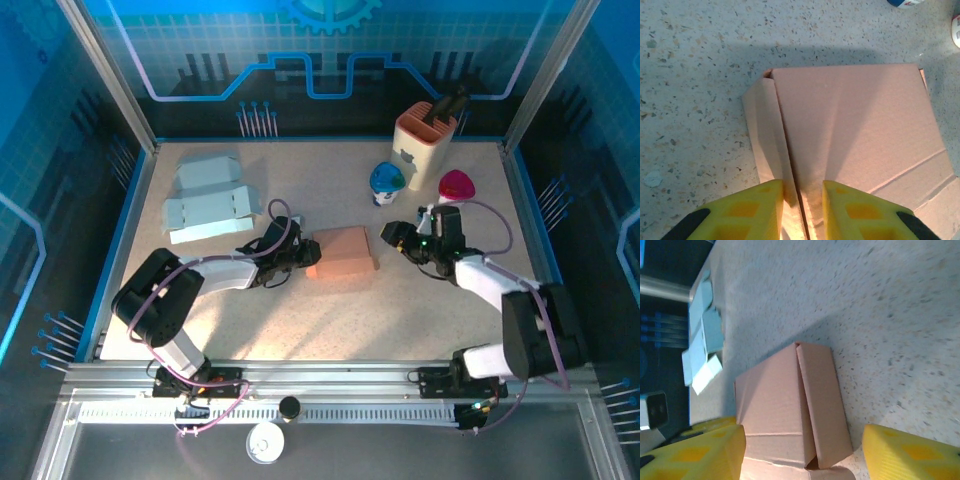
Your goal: Fold the paper box
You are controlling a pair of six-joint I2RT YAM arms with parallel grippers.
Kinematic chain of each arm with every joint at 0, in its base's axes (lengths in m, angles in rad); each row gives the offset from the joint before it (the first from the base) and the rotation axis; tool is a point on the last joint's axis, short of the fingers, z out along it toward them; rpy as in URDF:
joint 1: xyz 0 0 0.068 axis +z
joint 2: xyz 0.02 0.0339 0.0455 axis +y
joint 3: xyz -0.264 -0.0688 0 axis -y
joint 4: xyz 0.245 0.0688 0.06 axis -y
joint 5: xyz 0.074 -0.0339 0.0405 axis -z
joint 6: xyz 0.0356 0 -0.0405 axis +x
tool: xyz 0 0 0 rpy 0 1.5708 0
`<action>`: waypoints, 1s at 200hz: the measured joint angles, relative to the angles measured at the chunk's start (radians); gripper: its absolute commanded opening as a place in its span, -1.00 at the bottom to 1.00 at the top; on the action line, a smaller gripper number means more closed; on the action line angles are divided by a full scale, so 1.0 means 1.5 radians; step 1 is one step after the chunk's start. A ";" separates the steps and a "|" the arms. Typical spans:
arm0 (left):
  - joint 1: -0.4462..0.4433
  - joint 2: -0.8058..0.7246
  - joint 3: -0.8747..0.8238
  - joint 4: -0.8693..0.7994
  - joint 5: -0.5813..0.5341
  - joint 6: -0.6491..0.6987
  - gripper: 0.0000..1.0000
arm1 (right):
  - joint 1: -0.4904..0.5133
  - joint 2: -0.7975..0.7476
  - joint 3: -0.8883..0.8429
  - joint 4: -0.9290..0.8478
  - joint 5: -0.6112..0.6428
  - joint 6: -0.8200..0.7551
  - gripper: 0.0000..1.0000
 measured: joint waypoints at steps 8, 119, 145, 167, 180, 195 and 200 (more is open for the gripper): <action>0.000 0.001 -0.002 0.003 0.000 0.000 -0.50 | 0.000 0.023 0.007 0.008 -0.022 -0.017 0.25; 0.007 0.003 -0.041 0.058 -0.004 0.000 -0.52 | 0.046 0.189 0.114 0.002 -0.075 -0.132 0.43; 0.016 0.002 -0.055 0.085 -0.001 0.000 -0.60 | 0.066 0.205 0.123 -0.004 -0.075 -0.139 0.44; 0.022 0.000 -0.066 0.105 0.001 -0.001 -0.66 | 0.071 0.211 0.123 -0.005 -0.078 -0.141 0.45; 0.026 -0.004 -0.077 0.119 0.003 -0.001 -0.69 | 0.071 0.212 0.123 -0.004 -0.081 -0.143 0.46; 0.034 -0.009 -0.092 0.138 0.008 -0.001 -0.71 | 0.071 0.212 0.123 -0.003 -0.093 -0.145 0.52; 0.037 -0.010 -0.098 0.145 0.012 -0.002 -0.71 | 0.072 0.212 0.123 -0.002 -0.097 -0.146 0.55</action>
